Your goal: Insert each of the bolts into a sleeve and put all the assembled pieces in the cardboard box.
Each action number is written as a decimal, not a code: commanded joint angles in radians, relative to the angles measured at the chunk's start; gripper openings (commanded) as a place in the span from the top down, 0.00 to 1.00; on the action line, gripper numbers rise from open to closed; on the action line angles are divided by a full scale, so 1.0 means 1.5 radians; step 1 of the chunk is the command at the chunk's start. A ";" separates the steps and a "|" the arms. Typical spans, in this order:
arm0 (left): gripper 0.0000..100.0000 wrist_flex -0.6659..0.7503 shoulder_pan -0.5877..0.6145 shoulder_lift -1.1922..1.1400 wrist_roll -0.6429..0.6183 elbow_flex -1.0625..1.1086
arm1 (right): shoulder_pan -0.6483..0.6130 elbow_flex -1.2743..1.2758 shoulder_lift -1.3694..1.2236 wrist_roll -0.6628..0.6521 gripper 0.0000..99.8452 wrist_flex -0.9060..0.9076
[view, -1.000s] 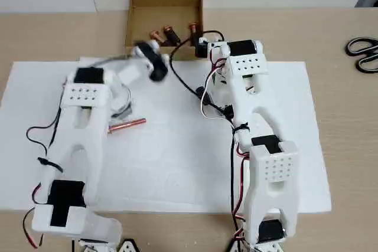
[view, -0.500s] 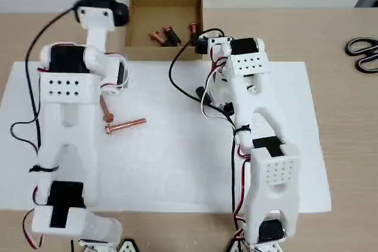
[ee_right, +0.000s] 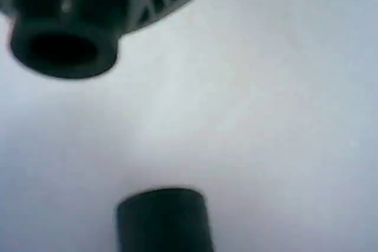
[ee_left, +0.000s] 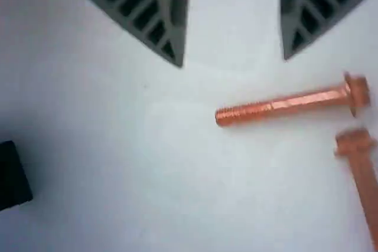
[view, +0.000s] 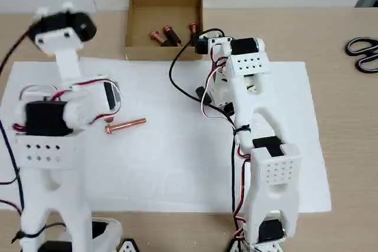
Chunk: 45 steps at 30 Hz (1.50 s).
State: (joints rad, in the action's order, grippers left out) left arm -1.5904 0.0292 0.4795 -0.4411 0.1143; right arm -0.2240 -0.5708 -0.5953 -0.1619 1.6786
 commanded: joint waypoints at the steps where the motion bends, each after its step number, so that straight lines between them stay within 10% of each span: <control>1: 0.90 0.039 -0.003 0.011 -0.257 0.056 | 0.002 -0.004 0.053 0.008 1.00 0.006; 4: 0.90 0.077 0.000 -0.031 -0.414 0.067 | 0.001 -0.004 0.053 0.008 1.00 0.006; 10: 0.90 0.133 0.003 -0.139 -0.436 0.020 | 0.001 -0.004 0.053 0.008 1.00 0.007; 22: 0.90 -0.108 0.023 -0.445 -0.521 -0.405 | 0.001 -0.004 0.053 0.008 1.00 0.008; 45: 0.90 -0.058 0.001 -0.528 -0.625 -0.175 | 0.001 -0.003 0.050 0.008 1.00 0.008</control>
State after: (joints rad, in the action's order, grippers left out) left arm -1.7070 0.0061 -0.3199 -1.3357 -0.1619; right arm -0.2240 -0.5708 -0.5953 -0.1573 1.6801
